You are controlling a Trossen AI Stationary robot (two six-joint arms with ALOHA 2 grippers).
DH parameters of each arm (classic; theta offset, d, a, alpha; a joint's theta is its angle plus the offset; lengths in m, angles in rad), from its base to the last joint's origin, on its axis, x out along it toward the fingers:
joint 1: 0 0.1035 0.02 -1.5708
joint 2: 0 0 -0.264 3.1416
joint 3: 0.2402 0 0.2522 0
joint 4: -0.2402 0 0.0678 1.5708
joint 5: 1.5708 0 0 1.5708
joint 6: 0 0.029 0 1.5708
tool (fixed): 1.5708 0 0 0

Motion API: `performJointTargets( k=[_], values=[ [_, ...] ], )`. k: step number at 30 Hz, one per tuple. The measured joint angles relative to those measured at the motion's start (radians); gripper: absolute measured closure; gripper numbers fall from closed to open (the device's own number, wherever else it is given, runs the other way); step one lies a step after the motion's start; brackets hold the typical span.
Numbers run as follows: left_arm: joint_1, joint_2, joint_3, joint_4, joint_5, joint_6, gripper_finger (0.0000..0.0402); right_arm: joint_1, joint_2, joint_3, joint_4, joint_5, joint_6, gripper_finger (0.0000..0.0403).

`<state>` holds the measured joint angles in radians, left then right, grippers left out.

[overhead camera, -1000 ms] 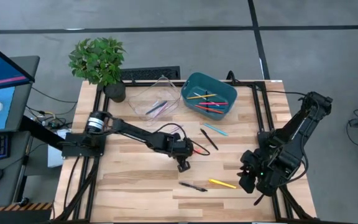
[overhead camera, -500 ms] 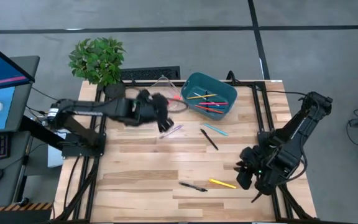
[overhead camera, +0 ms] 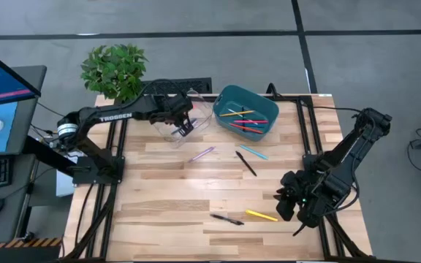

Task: Sort pens & pencils
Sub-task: Put the orange pen into the transparent bin, then put the purple pen into the transparent bin

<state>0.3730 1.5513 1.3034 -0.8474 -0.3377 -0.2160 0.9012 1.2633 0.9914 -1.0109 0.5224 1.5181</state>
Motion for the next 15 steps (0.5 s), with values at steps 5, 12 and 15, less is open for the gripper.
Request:
performJointTargets(
  k=[5, 12, 15],
  values=[
    [0.063, 0.0, -0.142, 0.133, 0.067, 0.021, 0.0368, 0.0, 0.0, 0.0, 0.006, -0.001, 0.001, 0.0273],
    [0.088, 0.0, -0.204, 0.194, 0.183, 0.055, 0.0318, 0.0, 0.0, 0.0, 0.038, -0.001, 0.002, 0.0273],
    [0.088, -0.002, -0.198, 0.203, 0.21, 0.059, 0.0265, 0.0, 0.0, 0.0, 0.045, -0.001, 0.002, 0.0267]
  ],
)
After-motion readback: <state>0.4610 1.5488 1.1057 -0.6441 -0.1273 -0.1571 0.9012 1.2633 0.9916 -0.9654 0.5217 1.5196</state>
